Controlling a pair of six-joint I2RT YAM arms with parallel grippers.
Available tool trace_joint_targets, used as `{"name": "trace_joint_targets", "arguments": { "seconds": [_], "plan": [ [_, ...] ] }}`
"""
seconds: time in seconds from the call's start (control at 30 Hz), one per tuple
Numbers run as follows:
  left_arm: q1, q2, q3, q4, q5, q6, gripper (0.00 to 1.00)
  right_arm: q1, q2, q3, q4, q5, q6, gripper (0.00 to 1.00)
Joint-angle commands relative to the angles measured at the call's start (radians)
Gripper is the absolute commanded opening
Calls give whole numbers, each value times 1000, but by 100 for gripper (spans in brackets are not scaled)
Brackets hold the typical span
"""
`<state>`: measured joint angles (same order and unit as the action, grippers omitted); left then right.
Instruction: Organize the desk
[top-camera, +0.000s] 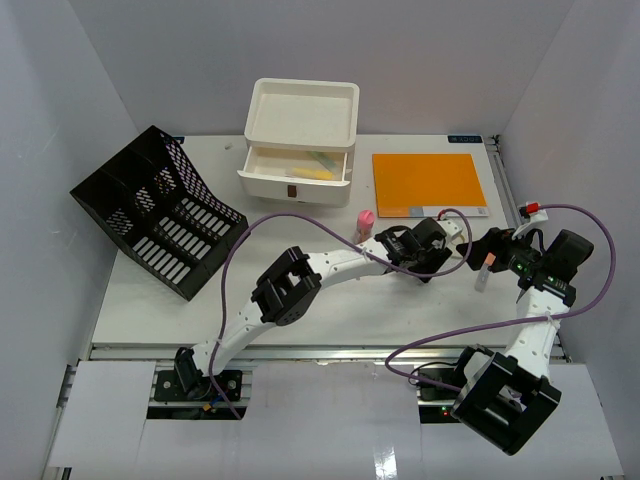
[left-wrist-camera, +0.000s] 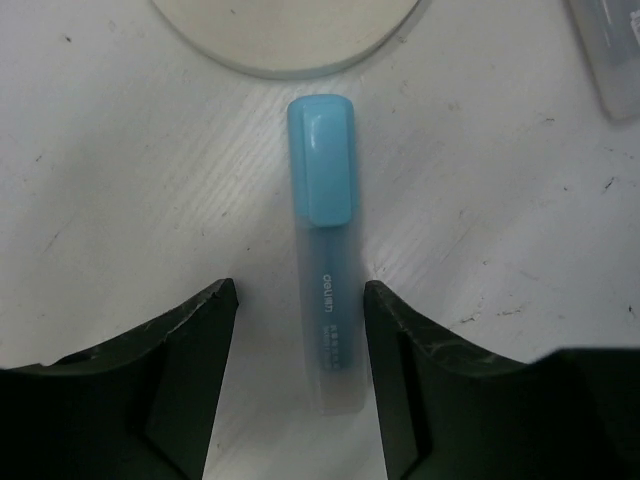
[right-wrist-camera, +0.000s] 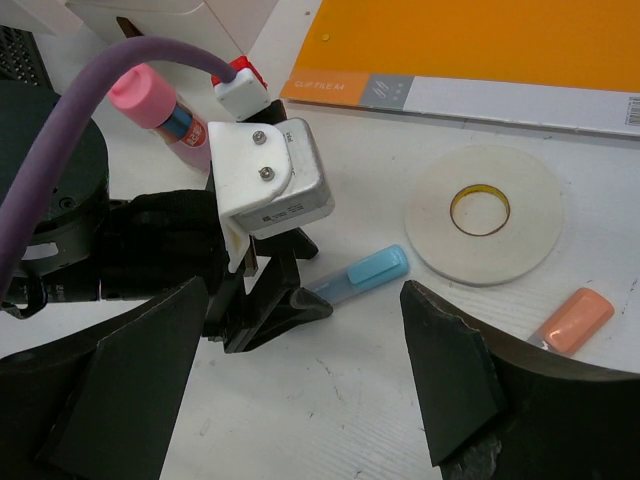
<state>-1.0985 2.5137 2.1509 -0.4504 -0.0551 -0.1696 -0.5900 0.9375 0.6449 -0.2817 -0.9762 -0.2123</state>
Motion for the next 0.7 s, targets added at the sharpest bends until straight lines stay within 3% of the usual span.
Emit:
{"name": "trace_joint_targets", "arguments": {
  "seconds": [0.0, 0.4, 0.5, 0.67],
  "plan": [
    [-20, 10, 41, -12, -53, 21, 60, -11, -11, 10, 29, -31, 8, 84],
    [-37, -43, -78, -15, -97, 36, 19, -11, 0, 3, 31, -24, -7, 84],
    [-37, -123, -181, 22, -96, 21, 12, -11, -2, 2, 33, -34, -17, 84],
    [-37, -364, -429, 155, -57, -28, 7, -13, -3, -4, 34, -46, -22, 84]
  ]
}}
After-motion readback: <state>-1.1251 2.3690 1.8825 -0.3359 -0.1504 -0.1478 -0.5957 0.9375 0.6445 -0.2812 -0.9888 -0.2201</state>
